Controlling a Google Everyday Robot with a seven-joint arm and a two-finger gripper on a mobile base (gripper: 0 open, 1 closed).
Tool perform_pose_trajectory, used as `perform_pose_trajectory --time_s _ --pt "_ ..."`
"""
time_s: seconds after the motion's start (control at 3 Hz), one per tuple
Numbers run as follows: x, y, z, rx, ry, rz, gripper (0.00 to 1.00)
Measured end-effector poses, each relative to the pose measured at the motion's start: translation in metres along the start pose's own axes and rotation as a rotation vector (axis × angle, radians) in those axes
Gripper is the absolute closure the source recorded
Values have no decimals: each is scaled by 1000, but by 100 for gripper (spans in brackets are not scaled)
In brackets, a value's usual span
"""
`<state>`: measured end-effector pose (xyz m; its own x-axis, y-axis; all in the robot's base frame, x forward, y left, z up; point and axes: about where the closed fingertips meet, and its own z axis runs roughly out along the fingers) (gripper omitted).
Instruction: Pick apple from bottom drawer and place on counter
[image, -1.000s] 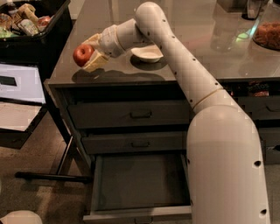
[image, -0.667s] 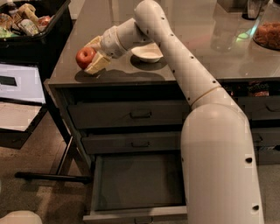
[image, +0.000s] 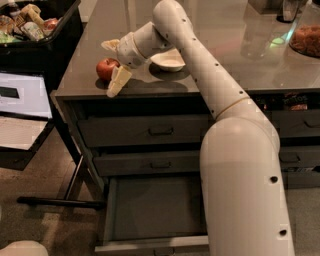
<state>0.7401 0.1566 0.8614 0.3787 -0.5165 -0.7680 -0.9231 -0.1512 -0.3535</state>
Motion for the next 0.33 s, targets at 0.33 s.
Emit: perform_pose_trajectory --time_s 0.33 --pt "0 0 0 0 0 0 0"
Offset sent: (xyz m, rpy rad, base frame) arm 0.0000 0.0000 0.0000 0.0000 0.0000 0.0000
